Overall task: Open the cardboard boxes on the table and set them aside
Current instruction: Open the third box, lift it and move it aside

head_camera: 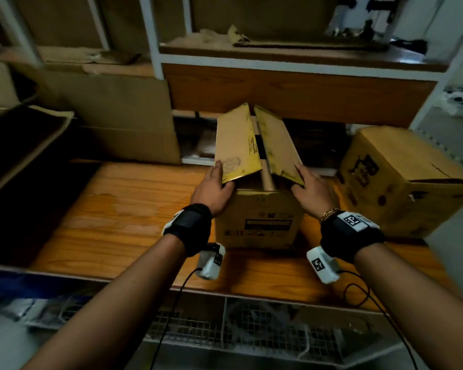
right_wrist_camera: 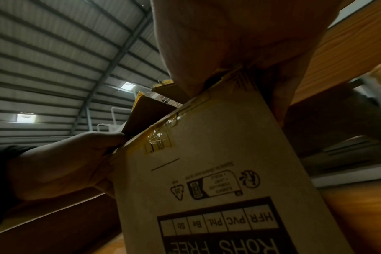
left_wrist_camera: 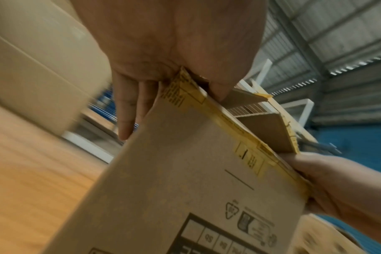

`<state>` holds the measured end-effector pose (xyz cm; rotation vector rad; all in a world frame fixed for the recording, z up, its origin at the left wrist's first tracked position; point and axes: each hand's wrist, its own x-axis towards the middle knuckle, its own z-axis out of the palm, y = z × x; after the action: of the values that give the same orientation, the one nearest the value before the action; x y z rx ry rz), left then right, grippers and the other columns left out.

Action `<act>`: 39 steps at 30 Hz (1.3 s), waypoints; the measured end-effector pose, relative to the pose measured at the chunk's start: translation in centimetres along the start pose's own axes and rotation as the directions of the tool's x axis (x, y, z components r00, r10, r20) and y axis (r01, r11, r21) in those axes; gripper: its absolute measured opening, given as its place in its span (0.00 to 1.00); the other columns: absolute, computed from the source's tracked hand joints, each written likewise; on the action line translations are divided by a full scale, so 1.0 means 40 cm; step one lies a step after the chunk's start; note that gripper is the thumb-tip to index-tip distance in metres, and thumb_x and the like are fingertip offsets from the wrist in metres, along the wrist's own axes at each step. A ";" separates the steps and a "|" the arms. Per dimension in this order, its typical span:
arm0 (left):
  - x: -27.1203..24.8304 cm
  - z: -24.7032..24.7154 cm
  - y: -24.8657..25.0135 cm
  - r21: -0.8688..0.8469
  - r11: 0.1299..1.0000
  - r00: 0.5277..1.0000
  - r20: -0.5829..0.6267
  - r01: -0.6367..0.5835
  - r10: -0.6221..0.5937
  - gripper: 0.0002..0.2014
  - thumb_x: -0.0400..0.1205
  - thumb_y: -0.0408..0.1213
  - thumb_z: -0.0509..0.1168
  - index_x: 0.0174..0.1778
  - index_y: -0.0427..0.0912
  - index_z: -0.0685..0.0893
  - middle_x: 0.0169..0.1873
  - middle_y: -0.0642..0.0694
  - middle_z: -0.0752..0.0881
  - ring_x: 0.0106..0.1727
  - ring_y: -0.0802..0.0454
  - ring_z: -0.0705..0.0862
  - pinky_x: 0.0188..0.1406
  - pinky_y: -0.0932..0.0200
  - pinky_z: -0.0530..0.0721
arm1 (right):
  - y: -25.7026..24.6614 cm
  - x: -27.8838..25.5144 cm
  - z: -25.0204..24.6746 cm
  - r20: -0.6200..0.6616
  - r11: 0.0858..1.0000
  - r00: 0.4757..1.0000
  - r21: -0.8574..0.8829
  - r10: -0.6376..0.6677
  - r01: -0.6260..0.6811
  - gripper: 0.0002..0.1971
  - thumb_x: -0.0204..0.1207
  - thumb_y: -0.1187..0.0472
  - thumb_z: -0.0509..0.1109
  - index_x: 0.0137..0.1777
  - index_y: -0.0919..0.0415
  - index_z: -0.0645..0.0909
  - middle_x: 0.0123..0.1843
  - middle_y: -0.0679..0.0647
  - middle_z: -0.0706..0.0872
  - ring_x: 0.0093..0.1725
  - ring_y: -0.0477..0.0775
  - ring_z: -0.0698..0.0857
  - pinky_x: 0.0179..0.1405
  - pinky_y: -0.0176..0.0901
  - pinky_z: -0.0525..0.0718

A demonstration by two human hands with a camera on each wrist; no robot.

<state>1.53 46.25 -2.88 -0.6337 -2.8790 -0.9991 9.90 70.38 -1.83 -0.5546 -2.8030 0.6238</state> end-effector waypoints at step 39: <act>-0.237 -0.497 -0.532 0.309 0.879 0.740 -0.669 0.363 -0.071 0.47 0.70 0.65 0.67 0.83 0.53 0.58 0.85 0.45 0.52 0.85 0.40 0.46 0.79 0.35 0.47 | -0.496 -0.110 0.172 -0.452 0.944 0.863 -0.318 -0.227 0.083 0.35 0.71 0.44 0.75 0.78 0.48 0.70 0.84 0.55 0.66 0.84 0.63 0.57 0.78 0.65 0.54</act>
<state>-0.05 15.71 -1.08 0.0996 -2.4227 -0.4268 5.71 49.44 0.33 -0.4472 -2.4270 0.0207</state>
